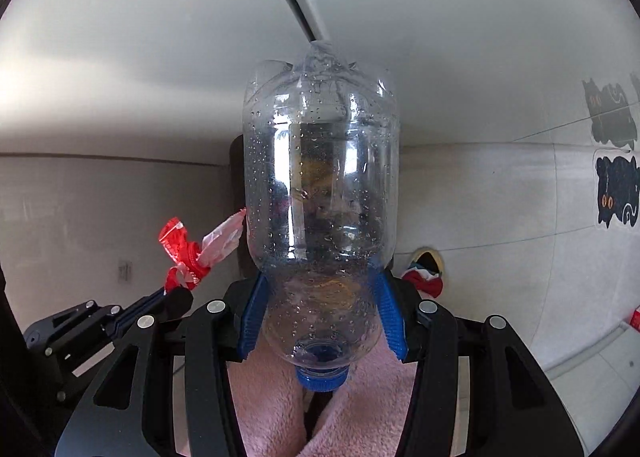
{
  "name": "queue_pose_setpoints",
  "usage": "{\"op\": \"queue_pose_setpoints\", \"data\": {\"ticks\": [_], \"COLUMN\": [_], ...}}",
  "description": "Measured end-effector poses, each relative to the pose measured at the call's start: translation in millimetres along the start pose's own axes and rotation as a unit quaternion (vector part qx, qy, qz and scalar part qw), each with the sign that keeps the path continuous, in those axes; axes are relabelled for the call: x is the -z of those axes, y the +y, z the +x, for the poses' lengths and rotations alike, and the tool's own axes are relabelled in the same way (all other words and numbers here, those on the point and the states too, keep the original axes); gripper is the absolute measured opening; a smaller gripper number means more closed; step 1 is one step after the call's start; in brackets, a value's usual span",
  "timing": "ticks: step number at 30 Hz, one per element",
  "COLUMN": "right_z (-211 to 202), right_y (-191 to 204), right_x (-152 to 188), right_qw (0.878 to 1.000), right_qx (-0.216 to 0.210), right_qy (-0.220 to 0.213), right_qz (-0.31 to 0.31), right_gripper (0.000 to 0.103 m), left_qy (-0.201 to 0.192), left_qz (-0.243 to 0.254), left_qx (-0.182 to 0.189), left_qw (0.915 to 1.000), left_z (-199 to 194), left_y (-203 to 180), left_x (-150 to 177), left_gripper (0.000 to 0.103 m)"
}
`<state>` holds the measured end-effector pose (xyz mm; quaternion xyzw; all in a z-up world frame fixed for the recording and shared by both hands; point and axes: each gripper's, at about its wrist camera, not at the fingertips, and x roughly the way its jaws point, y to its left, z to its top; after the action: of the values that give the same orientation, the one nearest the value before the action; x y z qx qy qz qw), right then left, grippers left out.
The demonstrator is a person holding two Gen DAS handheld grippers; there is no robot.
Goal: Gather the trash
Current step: 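Carry red wrapper and bottle down over the black bin and open both tools, then grasp crumpled white tissue with left tool while right tool grasps white plastic bag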
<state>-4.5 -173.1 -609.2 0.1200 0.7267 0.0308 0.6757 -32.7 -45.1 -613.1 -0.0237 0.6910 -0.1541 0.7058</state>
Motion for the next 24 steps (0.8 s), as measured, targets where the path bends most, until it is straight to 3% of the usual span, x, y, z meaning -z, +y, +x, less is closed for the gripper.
{"op": "queue_pose_setpoints", "data": {"ticks": [2, 5, 7, 9, 11, 12, 15, 17, 24], "right_z": [-1, -2, -4, -7, -11, -13, -20, -30, -85], "right_y": [1, 1, 0, -2, -3, -3, 0, 1, 11], "right_x": [-1, -2, -2, -2, -3, -3, -1, 1, 15], "right_qw": [1.000, 1.000, 1.000, 1.000, 1.000, 1.000, 1.000, 0.999, 0.998], "right_qx": [0.001, 0.004, 0.005, 0.007, 0.010, 0.014, 0.021, 0.026, 0.042], "right_qy": [0.000, -0.002, -0.006, -0.012, -0.014, -0.015, -0.018, -0.024, -0.042], "right_qz": [-0.004, -0.002, 0.000, 0.006, 0.008, 0.009, 0.006, 0.003, -0.018], "right_gripper": [0.052, 0.055, 0.065, 0.079, 0.079, 0.080, 0.094, 0.099, 0.100], "left_qy": [0.000, 0.001, 0.000, -0.003, -0.004, -0.007, -0.019, -0.025, -0.059], "left_qz": [-0.001, 0.001, -0.001, 0.000, 0.001, 0.001, 0.006, 0.010, 0.021], "left_qx": [0.001, -0.004, -0.006, -0.010, -0.016, -0.018, -0.028, -0.031, -0.035], "left_qw": [1.0000, 1.0000, 1.0000, 0.9999, 0.9999, 0.9998, 0.9994, 0.9992, 0.9974], "left_z": [-1, -4, -6, -9, -13, -15, -28, -40, -96], "left_y": [2, 2, 4, 4, 4, 3, 0, -3, -8], "left_x": [-1, -2, -2, -2, -3, -3, -1, 1, 4], "left_gripper": [0.003, 0.012, 0.033, 0.036, 0.048, 0.060, 0.081, 0.086, 0.095]}}
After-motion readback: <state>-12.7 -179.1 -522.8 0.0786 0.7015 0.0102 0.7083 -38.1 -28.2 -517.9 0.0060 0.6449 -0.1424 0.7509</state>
